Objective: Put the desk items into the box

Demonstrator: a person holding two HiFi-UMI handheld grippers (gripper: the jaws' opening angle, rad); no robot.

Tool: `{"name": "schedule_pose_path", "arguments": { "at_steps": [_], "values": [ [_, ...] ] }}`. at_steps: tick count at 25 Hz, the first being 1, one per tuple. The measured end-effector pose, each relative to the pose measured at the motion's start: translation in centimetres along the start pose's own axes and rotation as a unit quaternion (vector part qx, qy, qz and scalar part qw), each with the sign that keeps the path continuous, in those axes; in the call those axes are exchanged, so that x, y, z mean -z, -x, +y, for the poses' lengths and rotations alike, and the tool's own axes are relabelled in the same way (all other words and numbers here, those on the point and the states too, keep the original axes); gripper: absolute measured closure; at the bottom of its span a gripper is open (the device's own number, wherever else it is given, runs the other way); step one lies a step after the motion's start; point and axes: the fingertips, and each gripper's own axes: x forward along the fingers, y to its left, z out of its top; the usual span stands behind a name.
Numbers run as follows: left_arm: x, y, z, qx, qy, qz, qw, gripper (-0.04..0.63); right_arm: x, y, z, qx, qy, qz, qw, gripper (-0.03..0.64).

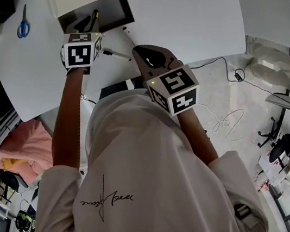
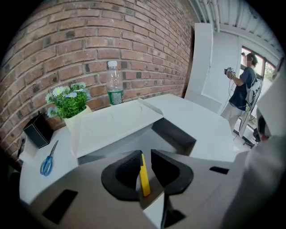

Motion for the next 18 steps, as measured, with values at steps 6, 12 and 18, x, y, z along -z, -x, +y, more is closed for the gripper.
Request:
{"name": "schedule_pose_path", "arguments": {
  "at_steps": [6, 12, 18],
  "values": [
    [-0.4, 1.4, -1.4, 0.012, 0.01, -0.015, 0.9998, 0.526, -0.2, 0.2, 0.5, -0.004, 0.008, -0.007, 1.0, 0.591],
    [-0.6, 3.2, -2.4, 0.023, 0.031, -0.035, 0.9986, 0.541, -0.4, 0.2, 1.2, -0.01, 0.016, -0.011, 1.0, 0.591],
    [-0.7, 5.1, -2.9, 0.022, 0.058, -0.057, 0.9965, 0.551, -0.2, 0.3, 1.7, -0.014, 0.02, -0.013, 1.0, 0.591]
  ]
}}
